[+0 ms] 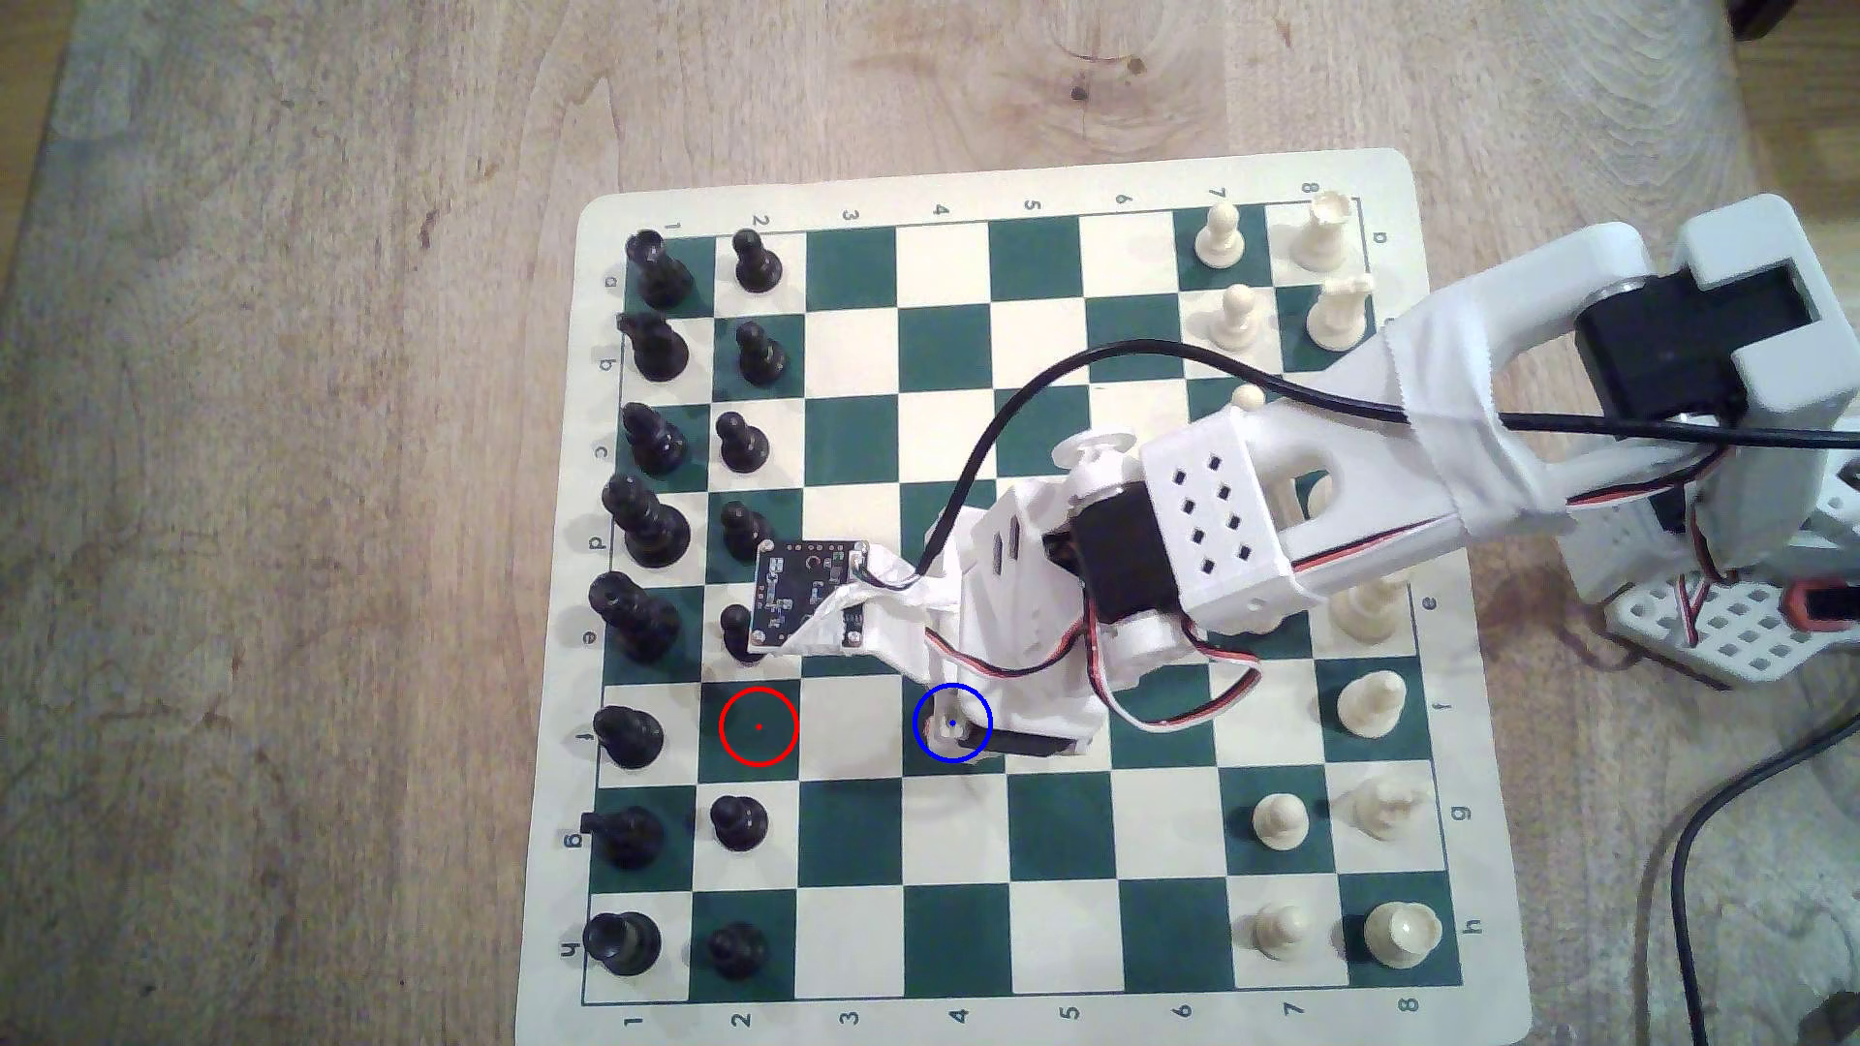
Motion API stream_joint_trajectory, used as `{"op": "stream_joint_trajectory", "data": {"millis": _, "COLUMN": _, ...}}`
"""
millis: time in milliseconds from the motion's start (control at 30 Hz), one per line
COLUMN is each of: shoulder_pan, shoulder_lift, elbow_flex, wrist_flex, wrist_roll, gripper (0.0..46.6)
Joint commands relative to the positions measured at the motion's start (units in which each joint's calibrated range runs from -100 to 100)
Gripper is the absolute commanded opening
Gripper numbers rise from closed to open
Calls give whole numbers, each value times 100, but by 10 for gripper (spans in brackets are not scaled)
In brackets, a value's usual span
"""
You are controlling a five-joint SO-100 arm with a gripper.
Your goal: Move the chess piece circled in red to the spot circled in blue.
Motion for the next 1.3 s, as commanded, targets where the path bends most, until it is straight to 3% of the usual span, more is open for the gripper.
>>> {"op": "stream_joint_trajectory", "data": {"millis": 0, "shoulder_pan": -3, "shoulder_lift": -637, "elbow_flex": -180, "wrist_flex": -150, "wrist_roll": -20, "gripper": 18}}
{"op": "stream_joint_trajectory", "data": {"millis": 233, "shoulder_pan": 75, "shoulder_lift": -577, "elbow_flex": -198, "wrist_flex": -142, "wrist_roll": -29, "gripper": 28}}
{"op": "stream_joint_trajectory", "data": {"millis": 433, "shoulder_pan": 75, "shoulder_lift": -509, "elbow_flex": -262, "wrist_flex": -27, "wrist_roll": -29, "gripper": 155}}
{"op": "stream_joint_trajectory", "data": {"millis": 700, "shoulder_pan": 91, "shoulder_lift": -620, "elbow_flex": -262, "wrist_flex": 170, "wrist_roll": -83, "gripper": 229}}
{"op": "stream_joint_trajectory", "data": {"millis": 1033, "shoulder_pan": 161, "shoulder_lift": -1528, "elbow_flex": -389, "wrist_flex": 923, "wrist_roll": 10, "gripper": 245}}
{"op": "stream_joint_trajectory", "data": {"millis": 1167, "shoulder_pan": 145, "shoulder_lift": -2623, "elbow_flex": 554, "wrist_flex": 1095, "wrist_roll": 103, "gripper": 239}}
{"op": "stream_joint_trajectory", "data": {"millis": 1267, "shoulder_pan": 294, "shoulder_lift": -3939, "elbow_flex": 2077, "wrist_flex": 808, "wrist_roll": 181, "gripper": 230}}
